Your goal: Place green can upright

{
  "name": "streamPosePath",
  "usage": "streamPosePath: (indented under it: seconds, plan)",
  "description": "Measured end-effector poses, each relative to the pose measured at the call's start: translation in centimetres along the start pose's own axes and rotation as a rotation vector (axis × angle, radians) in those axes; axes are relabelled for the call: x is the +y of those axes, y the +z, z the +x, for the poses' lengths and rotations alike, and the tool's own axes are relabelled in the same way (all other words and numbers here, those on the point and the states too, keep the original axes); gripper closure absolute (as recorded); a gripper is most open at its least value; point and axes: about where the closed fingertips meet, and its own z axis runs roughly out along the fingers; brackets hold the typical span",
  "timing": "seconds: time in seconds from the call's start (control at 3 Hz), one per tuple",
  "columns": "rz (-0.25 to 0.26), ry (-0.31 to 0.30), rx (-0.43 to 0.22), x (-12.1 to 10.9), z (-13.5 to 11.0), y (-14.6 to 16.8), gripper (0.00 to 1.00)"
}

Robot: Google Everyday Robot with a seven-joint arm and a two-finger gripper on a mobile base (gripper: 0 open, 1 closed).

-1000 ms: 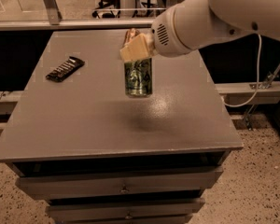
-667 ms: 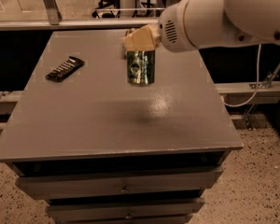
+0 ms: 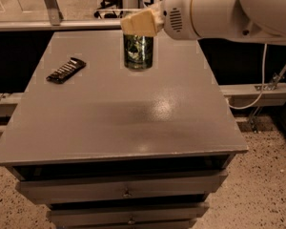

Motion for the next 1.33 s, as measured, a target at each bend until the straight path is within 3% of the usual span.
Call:
streamPosePath:
  seconds: [0.33, 0.67, 1.0, 1.33]
  plan:
    - [-0.043, 0.056, -0.021, -0.1, -0.3, -0.1, 1.00]
    - [-0.172, 0.005, -0.070, -0.2, 0.0, 0.4, 1.00]
    - [-0.240, -0.169, -0.081, -1.4, 1.6, 1.6, 1.00]
    - [-0.244, -0.376, -0.083, -2.8, 3.6, 2.0, 1.00]
